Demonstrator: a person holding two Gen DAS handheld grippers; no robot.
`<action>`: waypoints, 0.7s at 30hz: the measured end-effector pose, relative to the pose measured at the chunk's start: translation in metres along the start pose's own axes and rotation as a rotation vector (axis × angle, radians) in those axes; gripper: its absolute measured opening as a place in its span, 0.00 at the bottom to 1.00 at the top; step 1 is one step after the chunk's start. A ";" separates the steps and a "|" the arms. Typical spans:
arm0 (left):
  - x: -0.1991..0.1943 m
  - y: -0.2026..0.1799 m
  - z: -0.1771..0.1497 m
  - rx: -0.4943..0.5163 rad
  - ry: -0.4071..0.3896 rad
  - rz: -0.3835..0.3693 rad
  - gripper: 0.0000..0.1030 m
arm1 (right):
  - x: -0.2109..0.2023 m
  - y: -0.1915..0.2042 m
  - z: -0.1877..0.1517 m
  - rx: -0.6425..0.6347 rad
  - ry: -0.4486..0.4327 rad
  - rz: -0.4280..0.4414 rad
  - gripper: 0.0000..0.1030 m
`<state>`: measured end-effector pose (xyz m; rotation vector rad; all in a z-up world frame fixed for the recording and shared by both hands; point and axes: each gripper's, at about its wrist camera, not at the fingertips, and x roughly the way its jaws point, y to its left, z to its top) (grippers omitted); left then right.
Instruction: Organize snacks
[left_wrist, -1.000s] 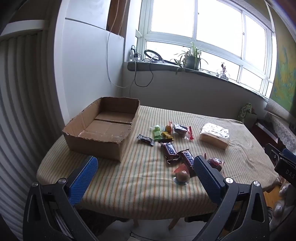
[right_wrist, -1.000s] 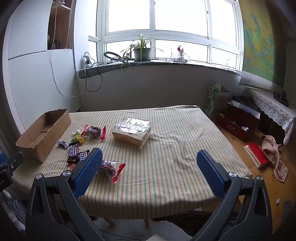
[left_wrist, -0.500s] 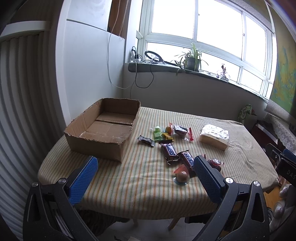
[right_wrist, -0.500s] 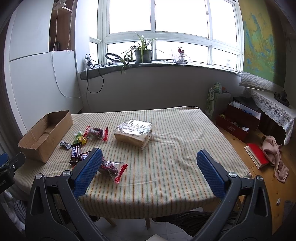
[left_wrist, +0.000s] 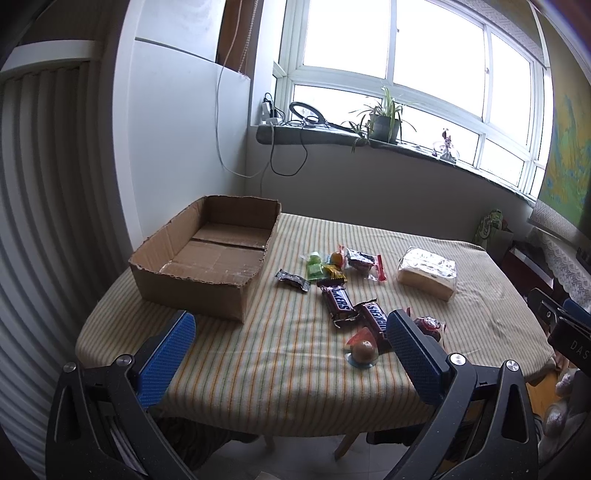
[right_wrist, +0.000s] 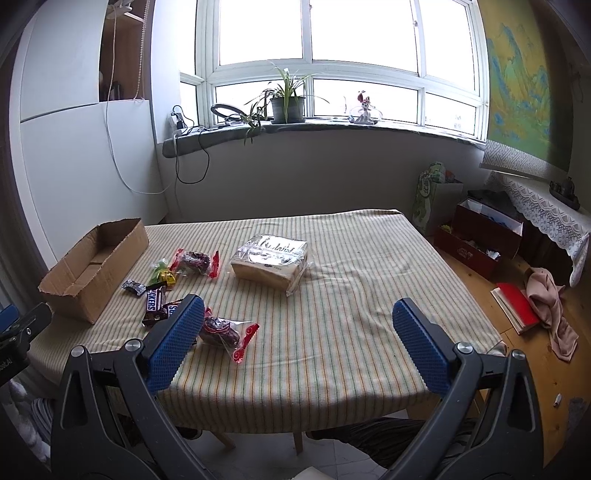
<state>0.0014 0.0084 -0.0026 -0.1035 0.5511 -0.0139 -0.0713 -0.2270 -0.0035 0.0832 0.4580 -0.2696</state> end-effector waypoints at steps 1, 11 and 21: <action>0.000 0.000 0.000 0.000 0.000 -0.001 1.00 | 0.000 0.000 0.000 0.002 0.000 0.001 1.00; -0.001 0.000 0.000 0.003 -0.001 -0.001 1.00 | -0.001 -0.001 0.000 0.006 0.003 0.003 1.00; 0.000 -0.001 0.000 0.003 0.000 -0.002 1.00 | 0.001 -0.002 -0.001 0.008 0.009 0.006 1.00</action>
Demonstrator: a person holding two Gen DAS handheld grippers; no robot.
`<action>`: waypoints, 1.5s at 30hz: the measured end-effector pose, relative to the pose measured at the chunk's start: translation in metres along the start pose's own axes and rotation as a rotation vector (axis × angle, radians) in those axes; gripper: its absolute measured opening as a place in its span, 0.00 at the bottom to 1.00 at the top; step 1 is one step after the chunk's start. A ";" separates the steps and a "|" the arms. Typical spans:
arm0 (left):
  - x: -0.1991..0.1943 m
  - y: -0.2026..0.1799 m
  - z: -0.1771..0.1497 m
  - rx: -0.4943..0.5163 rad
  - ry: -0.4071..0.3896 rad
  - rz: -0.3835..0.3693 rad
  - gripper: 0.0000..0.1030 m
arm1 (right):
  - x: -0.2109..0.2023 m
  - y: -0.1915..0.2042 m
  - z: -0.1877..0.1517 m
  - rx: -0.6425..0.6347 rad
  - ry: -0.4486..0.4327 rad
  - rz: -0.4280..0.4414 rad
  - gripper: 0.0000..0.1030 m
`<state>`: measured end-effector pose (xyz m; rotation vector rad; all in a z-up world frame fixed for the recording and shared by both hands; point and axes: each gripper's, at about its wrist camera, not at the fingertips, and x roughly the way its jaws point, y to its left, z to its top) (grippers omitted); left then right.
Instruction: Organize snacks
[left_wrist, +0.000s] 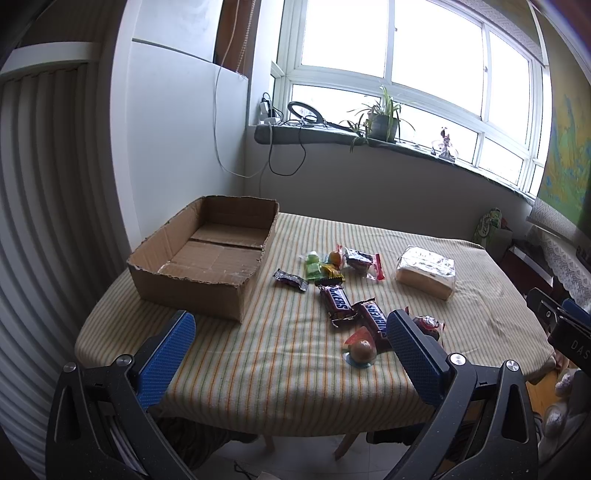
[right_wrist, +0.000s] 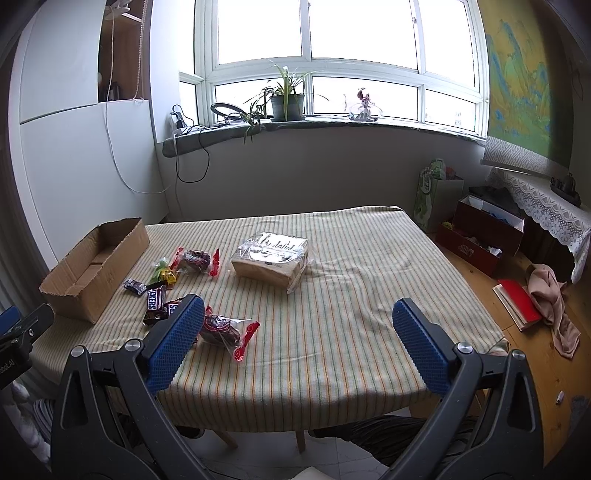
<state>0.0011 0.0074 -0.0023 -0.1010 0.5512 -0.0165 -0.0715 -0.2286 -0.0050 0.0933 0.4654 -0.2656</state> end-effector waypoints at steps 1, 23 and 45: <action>0.000 0.000 0.000 0.000 0.002 -0.001 1.00 | 0.000 0.000 0.000 0.000 0.001 0.000 1.00; 0.010 0.001 -0.003 0.003 0.025 -0.002 1.00 | 0.018 0.001 -0.006 -0.001 0.032 0.008 1.00; 0.059 -0.002 -0.030 -0.012 0.215 -0.133 0.72 | 0.081 0.010 -0.032 -0.063 0.201 0.313 0.87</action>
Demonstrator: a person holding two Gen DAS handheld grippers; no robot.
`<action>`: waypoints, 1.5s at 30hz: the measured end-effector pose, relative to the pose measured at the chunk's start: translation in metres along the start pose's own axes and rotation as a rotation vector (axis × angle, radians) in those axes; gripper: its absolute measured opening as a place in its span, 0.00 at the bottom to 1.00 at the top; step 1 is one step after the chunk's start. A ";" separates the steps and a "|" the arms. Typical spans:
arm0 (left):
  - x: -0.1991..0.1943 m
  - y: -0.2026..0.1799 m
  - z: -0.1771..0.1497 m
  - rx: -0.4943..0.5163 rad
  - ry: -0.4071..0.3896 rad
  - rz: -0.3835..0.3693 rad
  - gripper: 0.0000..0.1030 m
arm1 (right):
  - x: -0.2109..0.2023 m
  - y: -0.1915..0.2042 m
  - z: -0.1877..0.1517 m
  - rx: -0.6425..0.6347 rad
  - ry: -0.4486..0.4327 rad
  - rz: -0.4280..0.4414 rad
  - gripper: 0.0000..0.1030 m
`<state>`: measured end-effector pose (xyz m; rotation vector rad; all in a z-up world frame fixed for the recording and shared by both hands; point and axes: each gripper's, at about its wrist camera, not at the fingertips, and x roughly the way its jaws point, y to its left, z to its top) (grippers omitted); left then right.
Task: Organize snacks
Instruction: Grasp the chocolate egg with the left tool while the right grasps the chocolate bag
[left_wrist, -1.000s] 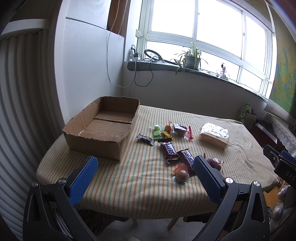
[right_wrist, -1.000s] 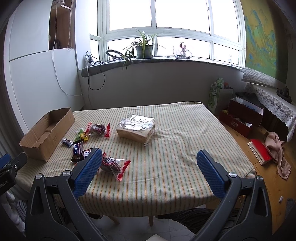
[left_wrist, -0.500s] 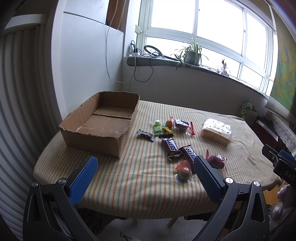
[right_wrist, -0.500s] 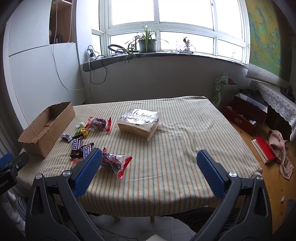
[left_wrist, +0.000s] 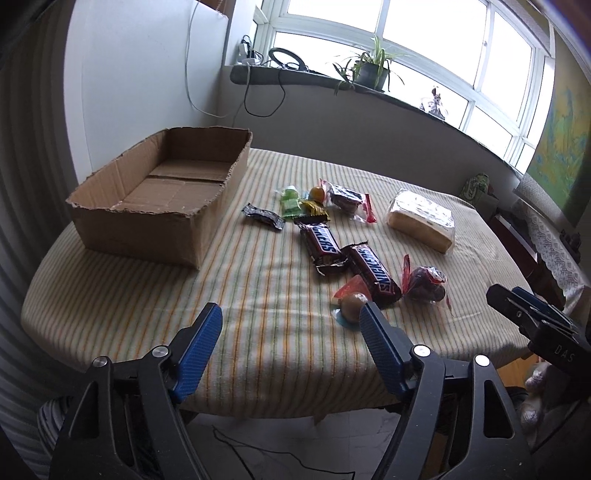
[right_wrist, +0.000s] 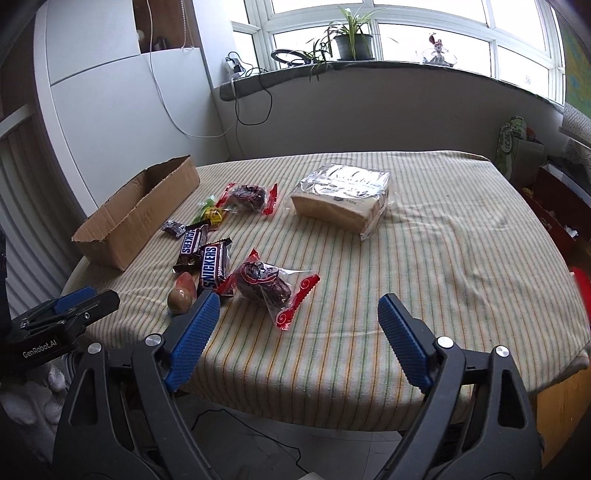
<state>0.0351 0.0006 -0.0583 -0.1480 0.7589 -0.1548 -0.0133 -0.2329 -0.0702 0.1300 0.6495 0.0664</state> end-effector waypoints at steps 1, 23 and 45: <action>0.002 -0.002 -0.001 0.001 0.012 -0.017 0.71 | 0.003 0.000 0.002 -0.012 0.007 0.018 0.87; 0.057 -0.035 0.001 0.070 0.125 -0.096 0.48 | 0.082 0.023 0.028 -0.457 0.206 0.128 0.71; 0.065 -0.034 0.003 0.088 0.111 -0.075 0.32 | 0.091 0.020 0.029 -0.439 0.275 0.173 0.34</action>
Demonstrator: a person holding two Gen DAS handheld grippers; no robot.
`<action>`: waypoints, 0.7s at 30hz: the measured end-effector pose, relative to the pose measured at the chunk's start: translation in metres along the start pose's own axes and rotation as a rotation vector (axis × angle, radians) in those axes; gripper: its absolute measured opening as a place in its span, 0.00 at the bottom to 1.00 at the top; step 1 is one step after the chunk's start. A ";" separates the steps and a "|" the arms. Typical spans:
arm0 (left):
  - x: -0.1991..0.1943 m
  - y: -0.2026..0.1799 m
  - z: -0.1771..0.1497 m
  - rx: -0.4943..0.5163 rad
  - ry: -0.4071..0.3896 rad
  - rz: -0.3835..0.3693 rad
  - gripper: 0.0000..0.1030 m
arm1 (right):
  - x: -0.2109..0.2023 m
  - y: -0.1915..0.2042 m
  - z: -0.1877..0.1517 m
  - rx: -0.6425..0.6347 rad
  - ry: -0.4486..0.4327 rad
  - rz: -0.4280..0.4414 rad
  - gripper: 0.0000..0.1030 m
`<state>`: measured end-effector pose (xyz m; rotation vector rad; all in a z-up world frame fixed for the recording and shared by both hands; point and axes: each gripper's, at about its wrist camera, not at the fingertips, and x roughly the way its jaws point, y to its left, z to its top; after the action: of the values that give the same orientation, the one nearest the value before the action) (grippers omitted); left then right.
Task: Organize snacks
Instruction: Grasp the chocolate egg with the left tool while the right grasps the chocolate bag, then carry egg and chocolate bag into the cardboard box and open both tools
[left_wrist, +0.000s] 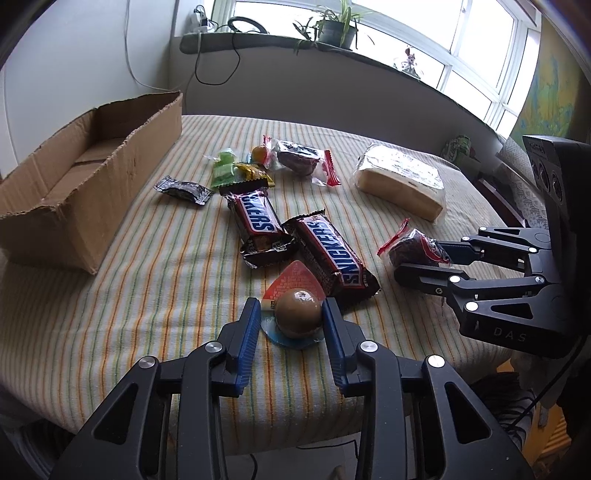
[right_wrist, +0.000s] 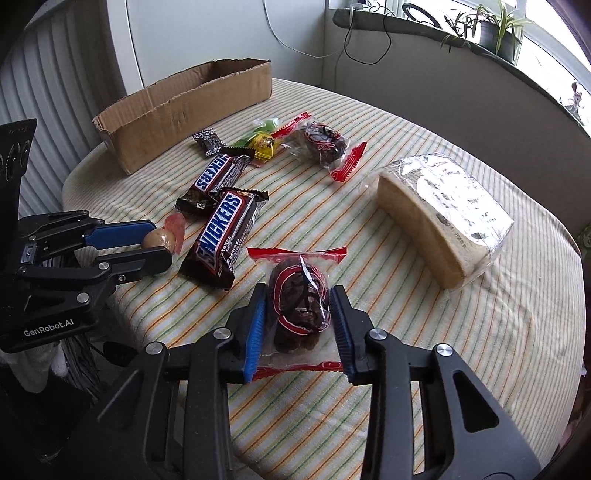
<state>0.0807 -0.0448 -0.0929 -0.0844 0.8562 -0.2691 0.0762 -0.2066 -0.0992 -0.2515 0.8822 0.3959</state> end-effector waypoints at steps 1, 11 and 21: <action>-0.001 0.000 0.000 0.000 -0.002 0.001 0.32 | -0.001 -0.001 0.000 0.006 -0.003 -0.001 0.34; -0.016 0.008 0.007 -0.013 -0.044 0.011 0.32 | -0.020 -0.003 0.010 0.039 -0.048 -0.014 0.34; -0.040 0.037 0.037 -0.035 -0.128 0.046 0.32 | -0.027 0.013 0.054 0.008 -0.102 -0.016 0.34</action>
<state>0.0912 0.0000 -0.0459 -0.1134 0.7347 -0.2030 0.0925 -0.1807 -0.0453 -0.2293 0.7813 0.3872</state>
